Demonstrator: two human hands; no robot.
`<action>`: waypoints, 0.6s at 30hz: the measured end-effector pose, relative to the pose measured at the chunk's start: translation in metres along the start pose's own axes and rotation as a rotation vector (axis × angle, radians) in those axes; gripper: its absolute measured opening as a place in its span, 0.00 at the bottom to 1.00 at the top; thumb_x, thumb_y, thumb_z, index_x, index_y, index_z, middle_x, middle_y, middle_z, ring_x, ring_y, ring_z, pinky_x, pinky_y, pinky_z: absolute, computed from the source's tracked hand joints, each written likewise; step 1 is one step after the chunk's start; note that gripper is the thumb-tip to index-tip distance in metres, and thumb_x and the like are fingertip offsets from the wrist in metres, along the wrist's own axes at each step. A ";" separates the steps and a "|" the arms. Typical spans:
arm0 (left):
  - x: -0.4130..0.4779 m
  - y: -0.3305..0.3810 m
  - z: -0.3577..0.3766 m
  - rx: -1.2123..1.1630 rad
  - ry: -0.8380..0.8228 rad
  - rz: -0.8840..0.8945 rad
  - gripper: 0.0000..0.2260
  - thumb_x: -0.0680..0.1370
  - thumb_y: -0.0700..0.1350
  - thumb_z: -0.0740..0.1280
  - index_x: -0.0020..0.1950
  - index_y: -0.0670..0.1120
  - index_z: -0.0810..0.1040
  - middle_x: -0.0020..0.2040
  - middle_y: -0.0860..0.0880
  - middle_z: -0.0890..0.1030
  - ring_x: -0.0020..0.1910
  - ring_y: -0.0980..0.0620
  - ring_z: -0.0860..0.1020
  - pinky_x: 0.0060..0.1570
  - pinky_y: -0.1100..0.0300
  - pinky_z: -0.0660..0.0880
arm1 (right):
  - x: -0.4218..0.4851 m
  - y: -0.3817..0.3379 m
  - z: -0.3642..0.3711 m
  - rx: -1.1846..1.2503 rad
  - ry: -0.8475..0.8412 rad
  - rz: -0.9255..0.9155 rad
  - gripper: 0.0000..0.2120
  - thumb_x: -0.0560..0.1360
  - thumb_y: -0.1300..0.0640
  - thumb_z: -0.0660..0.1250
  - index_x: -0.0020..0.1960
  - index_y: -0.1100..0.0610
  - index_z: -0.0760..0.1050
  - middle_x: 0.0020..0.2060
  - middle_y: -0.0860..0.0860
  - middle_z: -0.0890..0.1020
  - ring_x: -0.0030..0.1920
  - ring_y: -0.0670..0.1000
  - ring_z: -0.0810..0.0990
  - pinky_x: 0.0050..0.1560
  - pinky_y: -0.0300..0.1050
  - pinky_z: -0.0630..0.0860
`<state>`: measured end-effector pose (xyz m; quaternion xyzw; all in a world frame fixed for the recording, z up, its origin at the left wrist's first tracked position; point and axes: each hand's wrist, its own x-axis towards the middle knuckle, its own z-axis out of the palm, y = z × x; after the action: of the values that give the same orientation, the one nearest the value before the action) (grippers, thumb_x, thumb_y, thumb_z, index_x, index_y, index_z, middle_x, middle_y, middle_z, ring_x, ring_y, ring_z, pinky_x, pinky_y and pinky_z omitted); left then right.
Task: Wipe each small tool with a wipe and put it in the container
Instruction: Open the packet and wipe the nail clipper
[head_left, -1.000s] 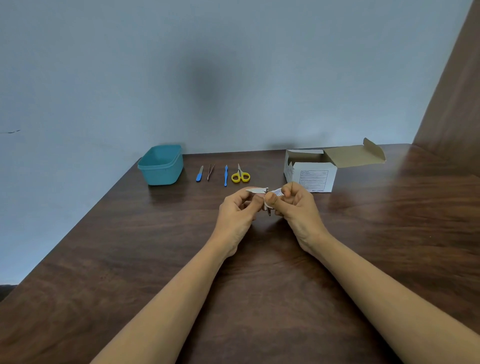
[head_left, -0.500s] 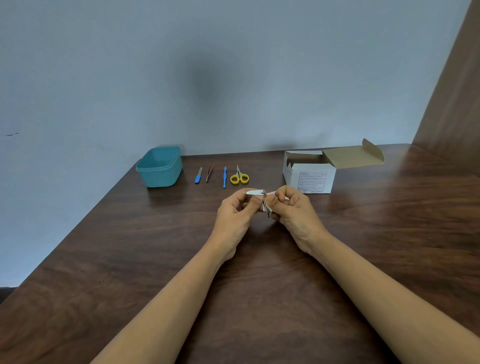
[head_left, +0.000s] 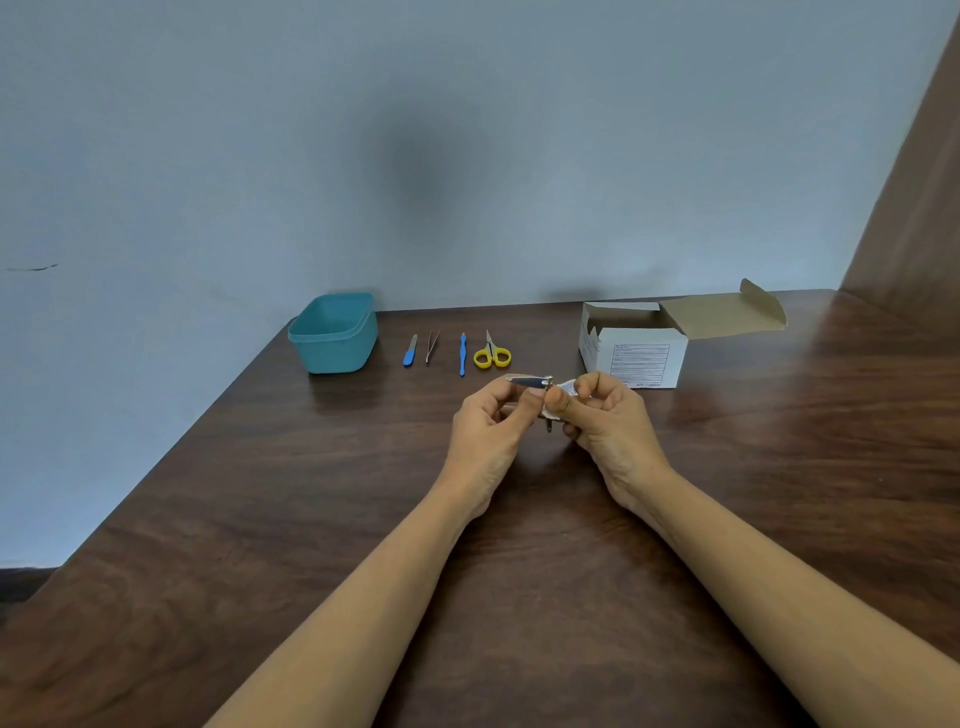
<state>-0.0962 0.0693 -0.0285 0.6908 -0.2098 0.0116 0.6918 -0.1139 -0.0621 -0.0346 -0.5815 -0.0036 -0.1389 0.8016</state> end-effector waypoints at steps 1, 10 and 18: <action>0.000 0.000 0.000 -0.001 0.001 0.002 0.05 0.79 0.44 0.65 0.50 0.53 0.80 0.35 0.57 0.79 0.33 0.66 0.73 0.35 0.73 0.69 | 0.000 0.000 0.000 0.008 0.005 0.000 0.17 0.60 0.55 0.76 0.37 0.54 0.67 0.30 0.50 0.82 0.33 0.46 0.74 0.34 0.39 0.67; -0.001 -0.001 0.001 0.072 0.006 0.059 0.06 0.79 0.44 0.66 0.53 0.46 0.82 0.45 0.48 0.85 0.45 0.52 0.81 0.51 0.51 0.77 | -0.001 0.001 0.001 0.009 0.049 -0.003 0.20 0.59 0.46 0.77 0.35 0.55 0.68 0.32 0.53 0.76 0.30 0.46 0.70 0.31 0.37 0.68; 0.000 -0.005 0.002 0.081 0.003 0.026 0.06 0.79 0.43 0.67 0.53 0.44 0.80 0.44 0.49 0.85 0.43 0.55 0.83 0.49 0.59 0.78 | -0.001 0.004 0.005 -0.084 0.040 -0.054 0.11 0.76 0.56 0.66 0.38 0.56 0.68 0.29 0.49 0.77 0.31 0.46 0.72 0.34 0.39 0.66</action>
<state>-0.0951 0.0673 -0.0336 0.7156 -0.2171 0.0298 0.6632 -0.1134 -0.0562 -0.0371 -0.6116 0.0025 -0.1722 0.7722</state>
